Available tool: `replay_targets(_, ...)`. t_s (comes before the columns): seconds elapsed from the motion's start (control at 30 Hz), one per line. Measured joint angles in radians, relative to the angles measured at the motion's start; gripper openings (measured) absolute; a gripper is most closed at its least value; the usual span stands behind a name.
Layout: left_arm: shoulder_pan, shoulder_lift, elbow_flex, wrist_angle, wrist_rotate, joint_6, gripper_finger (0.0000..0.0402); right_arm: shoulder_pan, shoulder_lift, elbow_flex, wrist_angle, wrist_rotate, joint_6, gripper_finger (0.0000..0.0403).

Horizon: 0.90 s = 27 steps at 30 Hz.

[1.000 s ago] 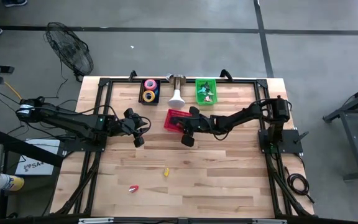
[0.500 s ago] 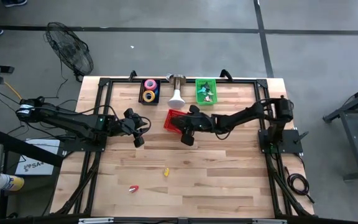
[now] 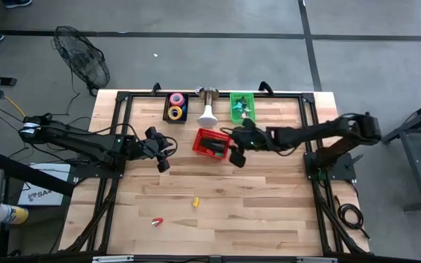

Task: Pick and place Stapler, Stapler remover, tape
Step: Put the top red stapler into the red basket

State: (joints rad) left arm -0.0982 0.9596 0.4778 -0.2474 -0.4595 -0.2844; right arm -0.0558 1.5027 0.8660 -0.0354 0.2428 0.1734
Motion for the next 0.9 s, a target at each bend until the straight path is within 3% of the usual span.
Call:
replay_targets(0.13,0.0,0.0,0.0,0.001,0.0,0.0,0.0102,0.06,-0.069,-0.154,0.084,0.07,0.032,0.0197)
replay_targets(0.37,0.0,0.0,0.0,-0.001,0.0,0.0,0.0102,0.133,-0.194,-0.538,0.538,0.117,0.214,0.0197)
replay_targets(0.6,0.0,0.0,0.0,0.005,-0.002,0.0,0.0102,0.157,-0.322,-0.787,0.91,0.104,0.212,0.0197)
replay_targets(0.7,0.0,0.0,0.0,0.005,-0.002,0.0,0.0102,0.154,-0.396,-0.85,0.952,0.088,0.206,0.0197)
replay_targets(0.9,0.0,0.0,0.0,0.006,-0.003,0.0,0.0102,0.154,-0.553,-0.857,0.807,0.077,0.178,0.0197)
